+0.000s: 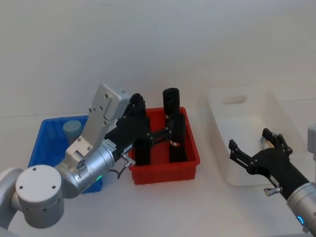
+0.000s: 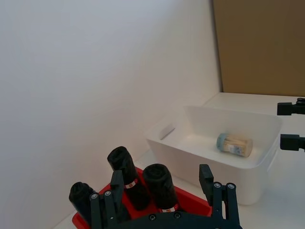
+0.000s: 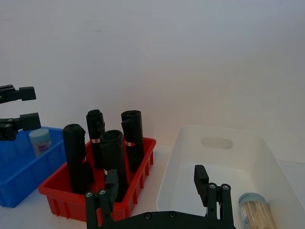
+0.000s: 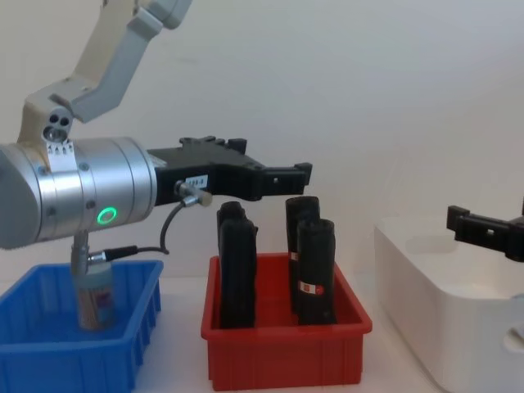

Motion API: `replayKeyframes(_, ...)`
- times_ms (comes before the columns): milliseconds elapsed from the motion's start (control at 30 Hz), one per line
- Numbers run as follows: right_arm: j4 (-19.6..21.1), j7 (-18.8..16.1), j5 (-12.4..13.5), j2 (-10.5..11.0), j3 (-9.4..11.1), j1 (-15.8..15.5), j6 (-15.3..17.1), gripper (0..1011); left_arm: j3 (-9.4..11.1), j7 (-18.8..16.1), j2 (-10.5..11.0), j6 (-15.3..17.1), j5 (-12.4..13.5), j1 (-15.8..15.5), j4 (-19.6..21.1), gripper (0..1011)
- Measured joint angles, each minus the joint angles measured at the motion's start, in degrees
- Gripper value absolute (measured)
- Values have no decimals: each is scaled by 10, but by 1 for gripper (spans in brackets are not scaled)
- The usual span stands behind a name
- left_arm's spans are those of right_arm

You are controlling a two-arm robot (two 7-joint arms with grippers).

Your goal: Pick the cotton swabs from the blue box and place them into the white box.

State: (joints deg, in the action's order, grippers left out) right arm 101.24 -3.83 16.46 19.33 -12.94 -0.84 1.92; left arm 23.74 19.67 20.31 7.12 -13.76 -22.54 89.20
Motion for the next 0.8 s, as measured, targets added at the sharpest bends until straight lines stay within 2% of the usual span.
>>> replayKeyframes(367, 0, 0, 0, 0, 0, 0, 0, 1001, 10, -80, 7, -27, 10, 38, 17, 1004)
replayKeyframes(433, 0, 0, 0, 0, 0, 0, 0, 1002, 13, -104, 9, -34, 13, 48, 22, 1004)
replayKeyframes(500, 0, 0, 0, 0, 0, 0, 0, 1001, 13, -108, 9, -36, 13, 51, 23, 1004)
replayKeyframes(667, 0, 0, 0, 0, 0, 0, 0, 1002, 19, -153, 13, -51, 19, 72, 33, 1004)
replayKeyframes(800, 0, 0, 0, 0, 0, 0, 0, 1002, 21, -171, 15, -56, 21, 80, 36, 1004)
